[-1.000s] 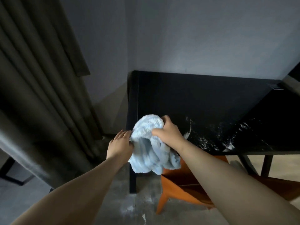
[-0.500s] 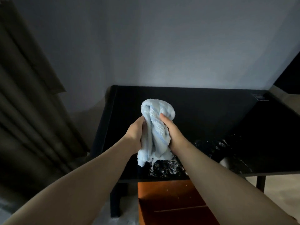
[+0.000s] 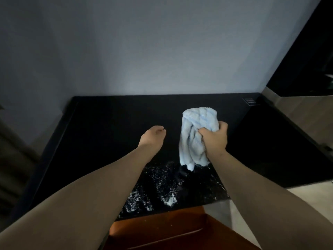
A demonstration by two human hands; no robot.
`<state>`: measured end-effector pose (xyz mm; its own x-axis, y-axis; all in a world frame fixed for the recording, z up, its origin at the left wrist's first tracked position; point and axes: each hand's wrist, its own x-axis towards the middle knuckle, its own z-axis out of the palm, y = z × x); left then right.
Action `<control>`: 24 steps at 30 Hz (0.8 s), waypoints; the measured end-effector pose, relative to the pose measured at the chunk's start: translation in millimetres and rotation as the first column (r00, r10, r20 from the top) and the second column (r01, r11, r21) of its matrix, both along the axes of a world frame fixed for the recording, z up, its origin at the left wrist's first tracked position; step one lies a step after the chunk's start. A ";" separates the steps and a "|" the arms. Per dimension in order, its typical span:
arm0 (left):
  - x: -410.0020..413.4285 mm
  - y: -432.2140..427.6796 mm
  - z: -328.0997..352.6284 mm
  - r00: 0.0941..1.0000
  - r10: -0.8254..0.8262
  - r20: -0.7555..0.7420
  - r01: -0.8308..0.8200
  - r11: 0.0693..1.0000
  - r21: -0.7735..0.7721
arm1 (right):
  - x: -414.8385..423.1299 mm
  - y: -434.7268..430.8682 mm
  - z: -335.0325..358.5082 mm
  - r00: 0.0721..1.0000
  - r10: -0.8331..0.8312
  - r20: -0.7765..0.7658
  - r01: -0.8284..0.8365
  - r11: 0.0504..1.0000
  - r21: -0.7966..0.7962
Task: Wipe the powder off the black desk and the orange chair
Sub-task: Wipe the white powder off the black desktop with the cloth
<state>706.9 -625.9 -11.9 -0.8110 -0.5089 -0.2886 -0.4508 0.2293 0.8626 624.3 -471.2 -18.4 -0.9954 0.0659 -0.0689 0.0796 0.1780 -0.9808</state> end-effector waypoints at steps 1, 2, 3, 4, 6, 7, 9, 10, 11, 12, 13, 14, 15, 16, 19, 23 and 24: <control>-7.1 3.4 -3.2 0.997 -0.044 0.057 0.048 0.996 -0.072 | -9.9 11.6 -0.4 0.999 -0.041 -0.017 0.042 0.997 0.064; -14.0 6.4 -7.2 0.989 -0.091 0.117 0.105 0.988 -0.117 | -19.1 22.8 -2.3 0.997 -0.073 -0.026 0.076 0.989 0.128; -19.7 9.5 -11.5 0.977 -0.134 0.164 0.158 0.977 -0.146 | -26.7 34.0 -4.1 0.995 -0.097 -0.031 0.101 0.977 0.186; -26.0 12.1 -17.5 0.962 -0.177 0.206 0.215 0.960 -0.178 | -33.6 44.8 -6.0 0.993 -0.116 -0.028 0.119 0.962 0.244; -38.1 17.0 -28.9 0.927 -0.253 0.278 0.321 0.917 -0.235 | -47.0 62.6 -9.0 0.988 -0.151 -0.031 0.152 0.926 0.345; -44.8 19.4 -34.1 0.909 -0.286 0.303 0.367 0.893 -0.260 | -53.7 70.8 -11.0 0.986 -0.163 -0.028 0.161 0.909 0.385; -58.4 22.6 -43.4 0.848 -0.354 0.393 0.483 0.821 -0.303 | -67.5 85.8 -17.6 0.983 -0.178 -0.036 0.175 0.870 0.461; -64.9 22.9 -47.9 0.796 -0.389 0.464 0.557 0.770 -0.311 | -74.6 92.0 -21.1 0.982 -0.187 -0.040 0.182 0.846 0.502; -71.7 21.7 -51.8 0.740 -0.410 0.534 0.621 0.721 -0.307 | -81.7 97.3 -24.6 0.979 -0.202 -0.035 0.189 0.817 0.545; -78.3 19.2 -55.5 0.693 -0.413 0.591 0.662 0.690 -0.294 | -89.2 102.1 -29.1 0.975 -0.221 -0.028 0.194 0.780 0.595; -84.4 15.6 -60.5 0.664 -0.403 0.630 0.678 0.680 -0.279 | -96.1 106.5 -34.6 0.971 -0.239 -0.018 0.191 0.731 0.655; -89.8 11.9 -65.8 0.653 -0.388 0.650 0.675 0.687 -0.268 | -102.5 110.5 -41.8 0.969 -0.249 -0.002 0.175 0.676 0.716; -94.9 8.2 -71.8 0.654 -0.372 0.658 0.663 0.702 -0.262 | -107.8 114.0 -49.5 0.968 -0.250 0.032 0.136 0.622 0.771; -99.8 5.3 -77.5 0.659 -0.356 0.663 0.649 0.715 -0.261 | -112.1 117.0 -58.6 0.965 -0.246 0.089 0.072 0.578 0.813; -113.1 2.0 -92.8 0.668 -0.314 0.674 0.622 0.734 -0.274 | -120.0 122.0 -87.3 0.929 -0.220 0.297 -0.160 0.484 0.860; -134.3 -0.3 -104.2 0.678 -0.289 0.676 0.613 0.729 -0.303 | -130.8 120.0 -100.7 0.945 -0.189 0.266 -0.182 0.373 0.910; -137.8 -1.6 -104.8 0.676 -0.291 0.677 0.610 0.736 -0.293 | -131.8 119.1 -100.8 0.954 -0.192 0.230 -0.148 0.364 0.919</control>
<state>569.0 -627.6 -116.7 -0.7396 -0.3148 -0.5949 -0.5214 0.8269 0.2107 492.5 -352.1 -119.2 -0.9417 0.2776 -0.1900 0.3046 0.9434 -0.1310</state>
